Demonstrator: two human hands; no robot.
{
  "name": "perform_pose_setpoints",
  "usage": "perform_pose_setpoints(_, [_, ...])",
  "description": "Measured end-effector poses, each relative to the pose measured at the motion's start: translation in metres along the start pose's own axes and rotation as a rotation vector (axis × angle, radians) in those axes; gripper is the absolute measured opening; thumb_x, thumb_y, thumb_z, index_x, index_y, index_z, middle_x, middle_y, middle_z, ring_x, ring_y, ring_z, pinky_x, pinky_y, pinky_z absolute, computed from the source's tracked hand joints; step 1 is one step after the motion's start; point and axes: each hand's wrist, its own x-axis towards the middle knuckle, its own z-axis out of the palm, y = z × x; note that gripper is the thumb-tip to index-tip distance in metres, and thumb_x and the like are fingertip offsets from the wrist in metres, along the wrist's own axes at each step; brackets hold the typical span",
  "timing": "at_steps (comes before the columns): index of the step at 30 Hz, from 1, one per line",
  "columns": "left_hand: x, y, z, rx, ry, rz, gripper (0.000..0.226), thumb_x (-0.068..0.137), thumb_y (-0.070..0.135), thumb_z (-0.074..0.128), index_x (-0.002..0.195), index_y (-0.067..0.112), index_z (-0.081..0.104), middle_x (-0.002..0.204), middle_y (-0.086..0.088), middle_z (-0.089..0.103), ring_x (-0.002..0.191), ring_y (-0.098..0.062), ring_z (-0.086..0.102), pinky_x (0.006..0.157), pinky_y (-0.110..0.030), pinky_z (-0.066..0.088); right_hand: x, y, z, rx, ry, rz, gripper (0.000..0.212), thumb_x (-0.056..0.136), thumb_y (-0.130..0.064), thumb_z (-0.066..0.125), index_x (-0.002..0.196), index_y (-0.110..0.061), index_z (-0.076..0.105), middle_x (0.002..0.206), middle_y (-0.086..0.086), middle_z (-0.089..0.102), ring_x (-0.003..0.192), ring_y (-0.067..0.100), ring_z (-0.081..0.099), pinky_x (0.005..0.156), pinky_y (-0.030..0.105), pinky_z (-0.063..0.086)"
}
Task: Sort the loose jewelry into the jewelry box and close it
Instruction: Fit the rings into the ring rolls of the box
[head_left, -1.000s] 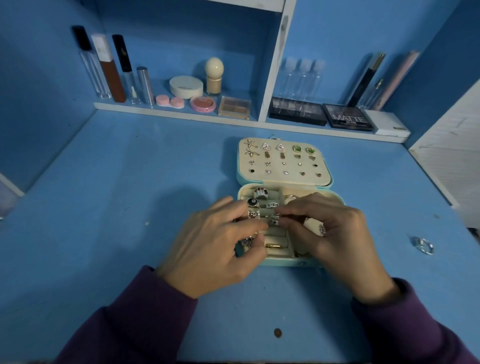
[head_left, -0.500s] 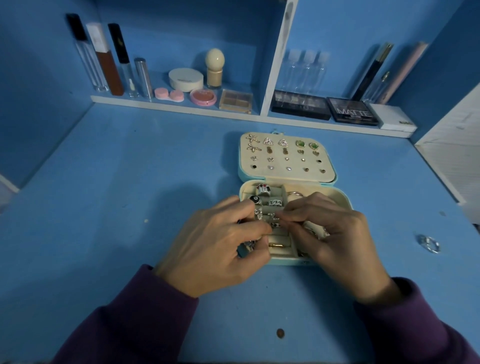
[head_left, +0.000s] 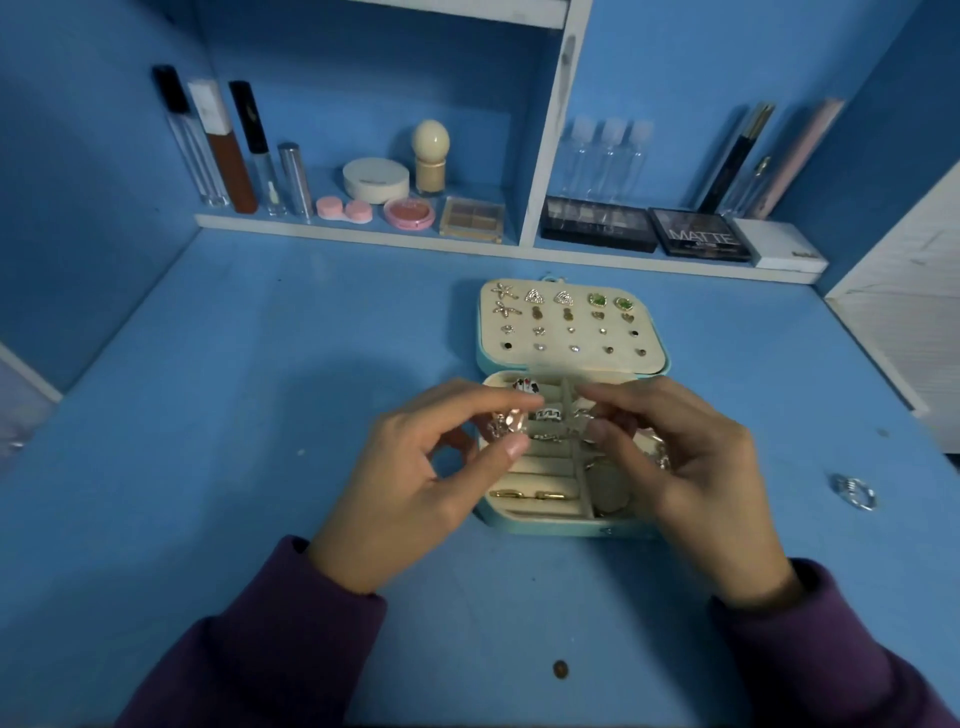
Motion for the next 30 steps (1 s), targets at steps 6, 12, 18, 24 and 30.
perform_pose_setpoints(6, [0.008, 0.005, 0.002, -0.331, 0.04, -0.178, 0.023, 0.079, 0.01, 0.068, 0.1, 0.019, 0.072, 0.101, -0.003, 0.073, 0.091, -0.011, 0.067, 0.078, -0.017, 0.05, 0.012, -0.018, -0.009, 0.608, -0.028, 0.456, 0.03, 0.082, 0.009, 0.051, 0.08, -0.007, 0.077, 0.072, 0.007, 0.058, 0.062, 0.016, 0.054, 0.056, 0.021, 0.045])
perform_pose_setpoints(12, [0.011, 0.009, 0.008, -0.474, 0.087, -0.225, 0.023, 0.078, 0.01, 0.07, 0.1, 0.012, 0.068, 0.101, -0.006, 0.073, 0.095, -0.024, 0.07, 0.081, -0.023, 0.054, 0.02, -0.025, -0.005, 0.801, -0.123, 0.579, 0.042, 0.086, 0.005, 0.039, 0.067, -0.012, 0.073, 0.063, 0.001, 0.054, 0.057, 0.011, 0.041, 0.052, 0.019, 0.035])
perform_pose_setpoints(18, [0.012, 0.01, 0.005, -0.598, 0.129, -0.288, 0.018, 0.085, 0.013, 0.066, 0.102, 0.008, 0.067, 0.1, -0.012, 0.073, 0.095, -0.024, 0.07, 0.077, -0.022, 0.054, 0.014, -0.021, 0.006, 0.249, -0.109, 0.208, 0.016, 0.081, -0.021, 0.058, 0.094, -0.026, 0.067, 0.059, -0.011, 0.042, 0.056, 0.003, 0.038, 0.057, 0.013, 0.034])
perform_pose_setpoints(24, [0.013, 0.009, 0.003, -0.535, 0.106, -0.307, 0.013, 0.085, 0.023, 0.066, 0.093, 0.014, 0.071, 0.091, -0.006, 0.075, 0.083, -0.014, 0.07, 0.066, -0.021, 0.054, 0.015, -0.023, 0.018, -0.13, -0.018, -0.197, 0.032, 0.08, -0.015, 0.071, 0.111, -0.019, 0.062, 0.067, -0.026, 0.042, 0.061, -0.002, 0.044, 0.065, 0.004, 0.033])
perform_pose_setpoints(30, [0.012, 0.003, 0.001, -0.466, 0.032, -0.289, 0.02, 0.085, 0.027, 0.057, 0.088, 0.017, 0.075, 0.09, -0.003, 0.073, 0.083, -0.011, 0.064, 0.067, -0.021, 0.051, 0.023, -0.024, 0.014, -0.105, -0.071, -0.153, 0.029, 0.078, -0.023, 0.072, 0.106, -0.023, 0.067, 0.065, -0.014, 0.042, 0.062, 0.003, 0.044, 0.063, 0.01, 0.034])
